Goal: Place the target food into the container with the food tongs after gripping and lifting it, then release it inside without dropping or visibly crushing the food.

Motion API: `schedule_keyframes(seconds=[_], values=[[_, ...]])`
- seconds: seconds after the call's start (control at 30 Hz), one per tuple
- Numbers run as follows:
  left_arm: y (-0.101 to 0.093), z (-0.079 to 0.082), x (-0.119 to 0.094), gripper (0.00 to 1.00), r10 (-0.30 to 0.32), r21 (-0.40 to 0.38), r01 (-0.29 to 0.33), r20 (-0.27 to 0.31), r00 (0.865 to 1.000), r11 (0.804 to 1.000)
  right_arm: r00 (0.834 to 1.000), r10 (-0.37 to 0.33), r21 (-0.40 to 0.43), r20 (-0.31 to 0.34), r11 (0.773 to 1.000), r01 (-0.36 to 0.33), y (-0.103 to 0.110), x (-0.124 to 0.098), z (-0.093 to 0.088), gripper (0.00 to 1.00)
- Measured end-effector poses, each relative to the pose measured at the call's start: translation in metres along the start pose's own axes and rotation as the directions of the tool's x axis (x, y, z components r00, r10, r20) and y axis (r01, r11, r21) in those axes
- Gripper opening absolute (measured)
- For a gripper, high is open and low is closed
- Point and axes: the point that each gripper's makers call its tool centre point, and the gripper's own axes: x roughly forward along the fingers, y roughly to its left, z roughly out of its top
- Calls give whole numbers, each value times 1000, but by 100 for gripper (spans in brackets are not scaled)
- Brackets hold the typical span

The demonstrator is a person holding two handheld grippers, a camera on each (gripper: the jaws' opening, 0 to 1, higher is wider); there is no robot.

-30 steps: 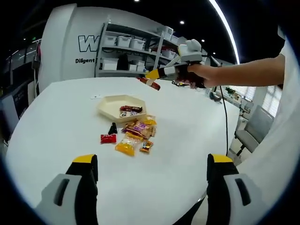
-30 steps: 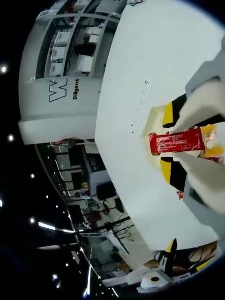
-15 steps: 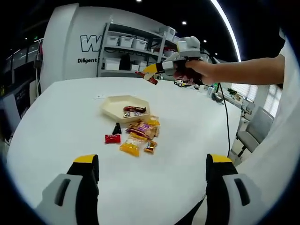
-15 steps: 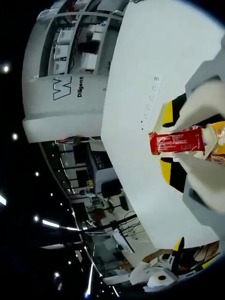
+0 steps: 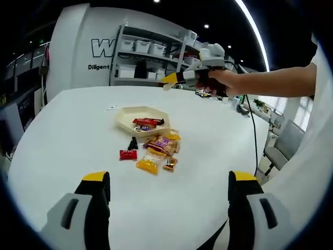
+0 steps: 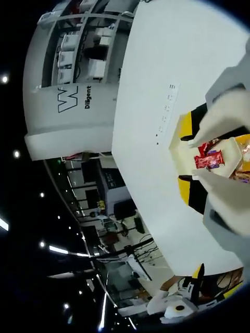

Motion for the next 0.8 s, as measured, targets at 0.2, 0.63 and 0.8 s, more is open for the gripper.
schedule_keyframes(seconds=[0.2,0.63,0.8], values=[[0,0,2,92,-2,-3,2,1,1000,1000,1000,-4,24,-6,1000,4,-4,-1,-7,20],[-1,-1,4,92,-8,-4,8,-3,1000,1000,999,-14,42,-32,999,15,-7,-6,-25,21],[-2,-2,3,92,-12,-13,12,-2,1000,1000,999,-18,50,-50,999,21,-7,-8,-37,21]])
